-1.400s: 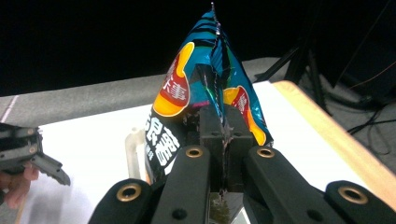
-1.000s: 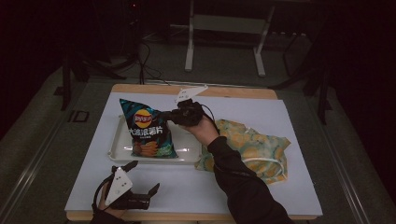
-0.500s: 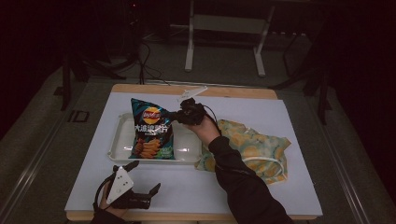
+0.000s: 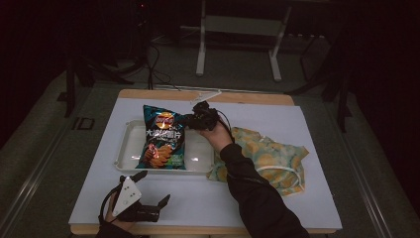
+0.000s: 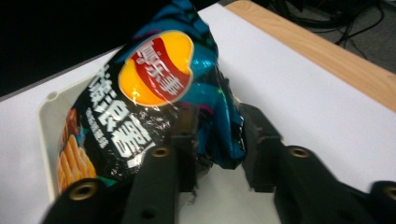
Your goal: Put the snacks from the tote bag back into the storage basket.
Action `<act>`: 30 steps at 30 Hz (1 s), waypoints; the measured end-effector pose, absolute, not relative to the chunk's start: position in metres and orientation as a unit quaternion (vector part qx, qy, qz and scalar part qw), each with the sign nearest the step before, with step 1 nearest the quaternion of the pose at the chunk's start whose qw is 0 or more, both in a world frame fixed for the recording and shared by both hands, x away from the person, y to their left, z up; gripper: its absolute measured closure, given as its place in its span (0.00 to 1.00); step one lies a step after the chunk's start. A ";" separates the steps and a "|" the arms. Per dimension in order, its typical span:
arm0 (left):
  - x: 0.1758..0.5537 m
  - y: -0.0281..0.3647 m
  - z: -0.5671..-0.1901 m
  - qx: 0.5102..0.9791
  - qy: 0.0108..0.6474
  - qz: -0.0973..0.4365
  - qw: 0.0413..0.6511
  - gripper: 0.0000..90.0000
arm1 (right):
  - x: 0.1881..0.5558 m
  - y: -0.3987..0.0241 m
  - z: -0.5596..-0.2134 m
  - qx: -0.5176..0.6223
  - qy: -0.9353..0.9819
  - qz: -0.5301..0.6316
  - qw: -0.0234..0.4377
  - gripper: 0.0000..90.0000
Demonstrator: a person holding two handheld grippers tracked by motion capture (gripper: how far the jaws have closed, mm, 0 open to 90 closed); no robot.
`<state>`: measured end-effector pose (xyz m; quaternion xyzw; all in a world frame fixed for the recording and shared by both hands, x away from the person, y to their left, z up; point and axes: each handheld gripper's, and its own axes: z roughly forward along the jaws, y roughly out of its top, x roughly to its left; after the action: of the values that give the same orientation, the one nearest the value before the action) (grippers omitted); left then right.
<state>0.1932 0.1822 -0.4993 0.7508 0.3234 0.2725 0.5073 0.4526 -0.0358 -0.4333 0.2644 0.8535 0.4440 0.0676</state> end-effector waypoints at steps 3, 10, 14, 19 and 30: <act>0.193 0.182 -0.499 0.751 0.324 0.272 0.507 0.00 | 0.452 -0.039 -0.430 0.267 0.853 0.442 0.077 0.69; 0.194 0.182 -0.500 0.753 0.324 0.272 0.505 0.00 | 0.450 -0.050 -0.422 0.272 0.850 0.446 0.077 0.59; 0.194 0.181 -0.500 0.753 0.323 0.272 0.505 0.00 | 0.444 -0.058 -0.418 0.267 0.850 0.446 0.081 0.50; 0.194 0.181 -0.500 0.753 0.324 0.271 0.504 0.00 | 0.437 -0.072 -0.413 0.269 0.850 0.446 0.080 0.39; 0.195 0.180 -0.501 0.754 0.326 0.270 0.503 0.00 | 0.428 -0.109 -0.404 0.290 0.833 0.463 0.087 0.16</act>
<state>0.1951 0.1803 -0.5006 0.7536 0.3263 0.2703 0.5026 0.4285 -0.1095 -0.4042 0.2904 0.8330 0.4628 0.0866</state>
